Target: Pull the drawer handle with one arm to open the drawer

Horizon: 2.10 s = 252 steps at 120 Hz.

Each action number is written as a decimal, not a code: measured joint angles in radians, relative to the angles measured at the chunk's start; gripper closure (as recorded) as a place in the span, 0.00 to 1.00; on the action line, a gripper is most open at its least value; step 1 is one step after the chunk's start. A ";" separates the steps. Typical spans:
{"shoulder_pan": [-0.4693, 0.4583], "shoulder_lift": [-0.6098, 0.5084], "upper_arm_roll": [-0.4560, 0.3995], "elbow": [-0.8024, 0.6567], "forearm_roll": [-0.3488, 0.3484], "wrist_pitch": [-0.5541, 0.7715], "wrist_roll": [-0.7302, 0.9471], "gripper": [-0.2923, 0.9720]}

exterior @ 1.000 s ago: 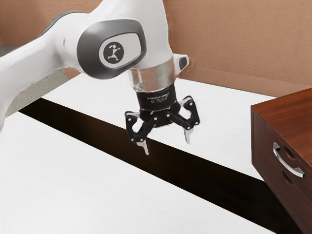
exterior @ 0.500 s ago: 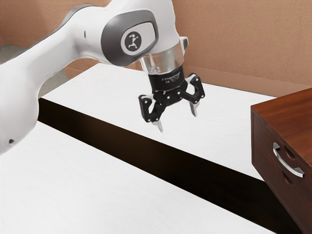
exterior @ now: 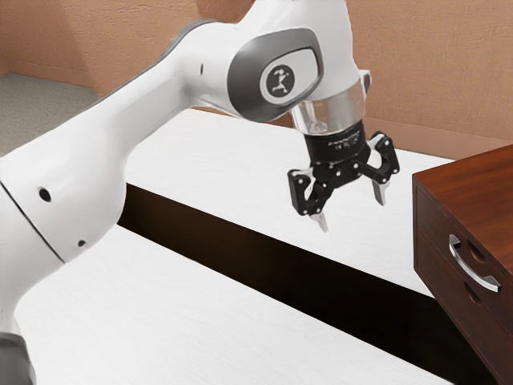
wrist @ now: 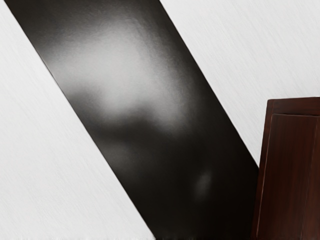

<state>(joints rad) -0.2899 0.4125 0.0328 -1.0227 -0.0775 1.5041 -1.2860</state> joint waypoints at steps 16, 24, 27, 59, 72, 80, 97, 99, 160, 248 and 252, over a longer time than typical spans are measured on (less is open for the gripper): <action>-0.008 0.038 -0.022 0.022 0.000 0.011 -0.008 0.23; -0.010 0.047 -0.031 0.028 -0.001 0.022 -0.011 0.23; -0.010 0.049 -0.034 0.030 -0.001 0.027 -0.012 0.23; -0.010 0.061 -0.062 0.035 -0.006 0.089 -0.021 0.23; -0.019 0.058 -0.067 0.020 -0.006 0.116 -0.022 0.23; -0.028 0.052 -0.067 -0.003 -0.006 0.131 -0.023 0.23; -0.042 0.020 -0.067 -0.085 -0.002 0.177 -0.023 0.23; -0.043 0.018 -0.067 -0.091 -0.002 0.183 -0.023 0.23; -0.085 -0.024 -0.069 -0.199 -0.003 0.316 -0.018 0.29; -0.090 -0.036 -0.087 -0.237 -0.005 0.408 -0.011 0.42; -0.089 -0.039 -0.087 -0.238 -0.005 0.409 -0.010 0.42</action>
<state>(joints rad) -0.3790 0.3737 -0.0540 -1.2608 -0.0829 1.9133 -1.2964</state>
